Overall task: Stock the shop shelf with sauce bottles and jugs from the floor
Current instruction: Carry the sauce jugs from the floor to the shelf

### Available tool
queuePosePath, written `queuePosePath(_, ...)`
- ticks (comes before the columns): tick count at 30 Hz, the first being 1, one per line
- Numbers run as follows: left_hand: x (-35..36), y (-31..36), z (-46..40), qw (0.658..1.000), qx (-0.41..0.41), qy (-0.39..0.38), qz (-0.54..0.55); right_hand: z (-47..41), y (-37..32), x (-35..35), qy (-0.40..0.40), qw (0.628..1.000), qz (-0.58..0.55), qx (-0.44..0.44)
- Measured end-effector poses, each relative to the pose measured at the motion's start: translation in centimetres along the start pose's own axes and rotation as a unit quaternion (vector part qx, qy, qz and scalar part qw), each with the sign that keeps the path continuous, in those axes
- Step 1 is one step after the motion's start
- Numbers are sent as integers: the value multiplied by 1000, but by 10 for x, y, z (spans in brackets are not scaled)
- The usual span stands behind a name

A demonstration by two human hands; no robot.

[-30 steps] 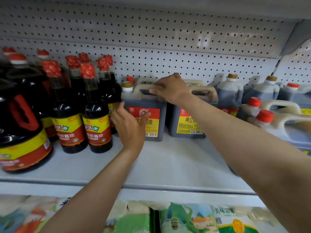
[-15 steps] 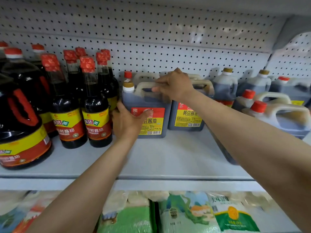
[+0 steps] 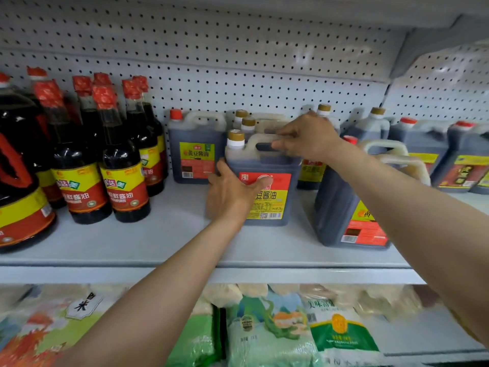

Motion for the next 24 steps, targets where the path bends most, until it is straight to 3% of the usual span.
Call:
queuePosePath(6,28,21,15,1000,-19,6,7,11,17,-12,-17,998,42,48)
queuePosePath(11,35,25,23,998,-42,-3,35,23,26,-17,8,1000,21,11)
queuePosePath(14,45,29,42,997,-39,54,36,42,34,-33,89,995,-41,-1)
queuePosePath(18,68,39,88,982,61,125,129,92,59,-55,221,972,-83,9)
queuePosePath(21,91,48,117,976,125,29,179,133,93,-49,257,953,-145,72)
queuePosePath(24,115,53,133,972,129,-97,170,172,122,-26,280,921,-243,122)
Point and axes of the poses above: each hand's wrist, its own z-axis away from the middle knuckle, its own x-axis out of the palm, y = z × x, the point moved 1 cm from there along -z, towards the middle knuckle, and after that the axes turned 13 degrees about -x, right-handed, at the moved point
